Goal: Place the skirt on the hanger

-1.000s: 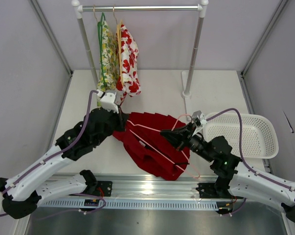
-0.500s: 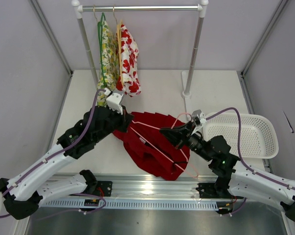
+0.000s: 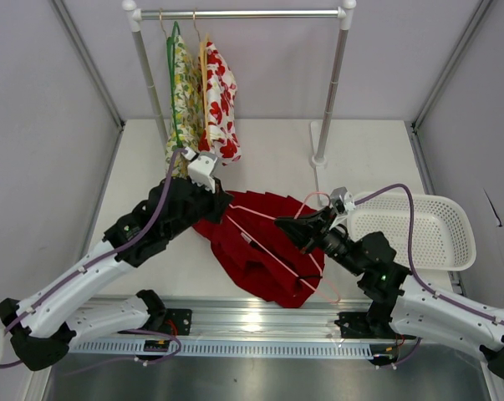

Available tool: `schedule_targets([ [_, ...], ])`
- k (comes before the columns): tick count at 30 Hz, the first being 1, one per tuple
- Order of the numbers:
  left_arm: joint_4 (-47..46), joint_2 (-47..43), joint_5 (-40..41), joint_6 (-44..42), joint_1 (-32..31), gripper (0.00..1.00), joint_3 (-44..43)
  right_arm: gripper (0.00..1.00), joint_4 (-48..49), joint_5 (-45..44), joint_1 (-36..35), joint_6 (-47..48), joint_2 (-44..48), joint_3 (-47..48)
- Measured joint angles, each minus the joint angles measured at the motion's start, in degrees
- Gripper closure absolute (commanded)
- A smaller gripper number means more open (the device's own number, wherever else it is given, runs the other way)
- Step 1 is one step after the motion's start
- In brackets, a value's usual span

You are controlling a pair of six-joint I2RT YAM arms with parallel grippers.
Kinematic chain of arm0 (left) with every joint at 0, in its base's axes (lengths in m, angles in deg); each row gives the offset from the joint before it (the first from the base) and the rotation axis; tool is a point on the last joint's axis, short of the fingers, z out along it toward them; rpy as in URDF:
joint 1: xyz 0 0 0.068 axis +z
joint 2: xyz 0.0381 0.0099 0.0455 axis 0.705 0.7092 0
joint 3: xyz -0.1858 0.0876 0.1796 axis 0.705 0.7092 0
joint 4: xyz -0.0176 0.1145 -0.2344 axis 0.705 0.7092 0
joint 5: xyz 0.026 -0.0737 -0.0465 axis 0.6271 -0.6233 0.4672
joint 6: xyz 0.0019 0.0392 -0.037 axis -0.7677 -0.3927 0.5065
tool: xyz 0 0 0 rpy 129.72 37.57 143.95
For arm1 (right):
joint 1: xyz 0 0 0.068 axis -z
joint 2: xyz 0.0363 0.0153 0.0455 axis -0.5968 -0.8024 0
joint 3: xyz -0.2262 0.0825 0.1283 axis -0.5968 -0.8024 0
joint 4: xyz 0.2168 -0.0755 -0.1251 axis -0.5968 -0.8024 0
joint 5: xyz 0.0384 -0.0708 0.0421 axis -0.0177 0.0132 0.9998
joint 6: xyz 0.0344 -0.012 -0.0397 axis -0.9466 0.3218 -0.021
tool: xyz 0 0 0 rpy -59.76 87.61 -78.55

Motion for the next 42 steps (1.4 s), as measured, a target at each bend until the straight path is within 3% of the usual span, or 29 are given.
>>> schedule_targets([
  [14, 0.2, 1.18, -0.52, 0.0, -1.09, 0.64, -2.6, 1.0, -0.48, -0.35, 0.0, 0.48, 1.73, 0.0],
  [29, 0.7, 0.48, 4.07, 0.13, -1.53, 0.62, -3.82, 1.0, -0.15, -0.02, -0.07, 0.44, 2.51, 0.02],
  [35, 0.63, -1.79, 6.64, 0.22, -1.57, 0.54, -3.87, 1.0, 0.04, 0.15, -0.07, 0.42, 2.84, 0.46],
  [40, 0.59, -1.6, 7.04, -0.15, -1.57, 0.6, -4.35, 1.0, 0.5, 0.28, -0.07, 0.39, 2.73, 0.55],
  [42, 0.59, -1.09, 7.04, -0.52, -1.57, 0.71, -4.42, 1.0, 0.57, 0.61, -0.07, 0.39, 2.69, 0.55],
])
